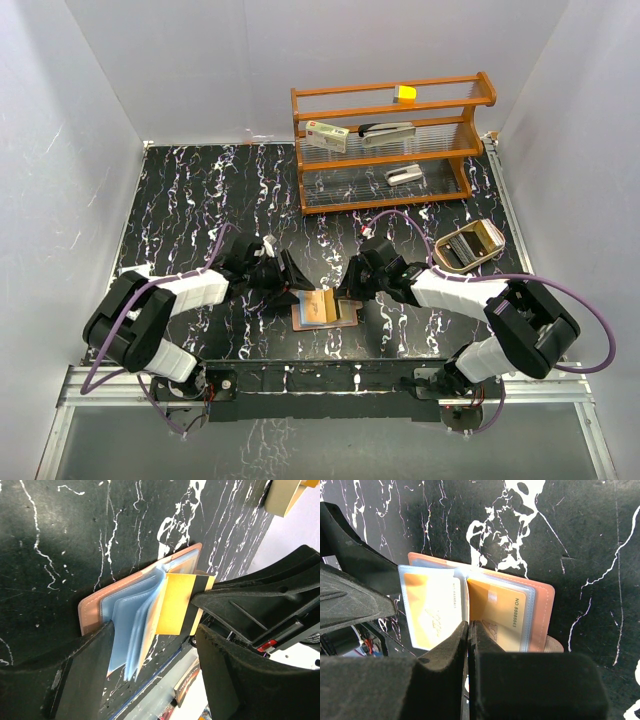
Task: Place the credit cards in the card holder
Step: Turn over the card slot in the card holder.
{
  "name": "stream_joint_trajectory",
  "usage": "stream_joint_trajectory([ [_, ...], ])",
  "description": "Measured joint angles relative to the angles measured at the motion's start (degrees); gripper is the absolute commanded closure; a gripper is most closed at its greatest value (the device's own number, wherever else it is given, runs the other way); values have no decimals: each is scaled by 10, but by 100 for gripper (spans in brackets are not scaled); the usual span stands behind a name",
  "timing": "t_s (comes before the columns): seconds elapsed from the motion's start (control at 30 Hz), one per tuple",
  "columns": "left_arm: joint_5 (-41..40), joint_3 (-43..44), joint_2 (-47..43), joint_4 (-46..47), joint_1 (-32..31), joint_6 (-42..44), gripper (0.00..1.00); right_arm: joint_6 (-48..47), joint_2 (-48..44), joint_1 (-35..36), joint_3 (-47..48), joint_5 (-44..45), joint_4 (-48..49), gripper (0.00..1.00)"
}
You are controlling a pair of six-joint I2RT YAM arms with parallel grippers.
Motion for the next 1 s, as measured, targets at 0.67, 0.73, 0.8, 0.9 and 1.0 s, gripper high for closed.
stream_joint_trajectory([
  [0.67, 6, 2, -1, 64, -56, -35, 44, 1, 0, 0, -11, -2, 19, 100],
  [0.73, 5, 2, 1, 71, -58, -36, 48, 1, 0, 0, -12, -2, 21, 100],
  [0.8, 4, 2, 4, 74, -59, -35, 49, 1, -1, 0, -15, -2, 24, 100],
  [0.9, 0, 2, 15, 71, -60, -32, 51, 1, -2, 0, -16, -2, 24, 100],
  [1.0, -11, 4, 20, 50, -60, -24, 54, 0, -7, 0, -16, -2, 22, 100],
])
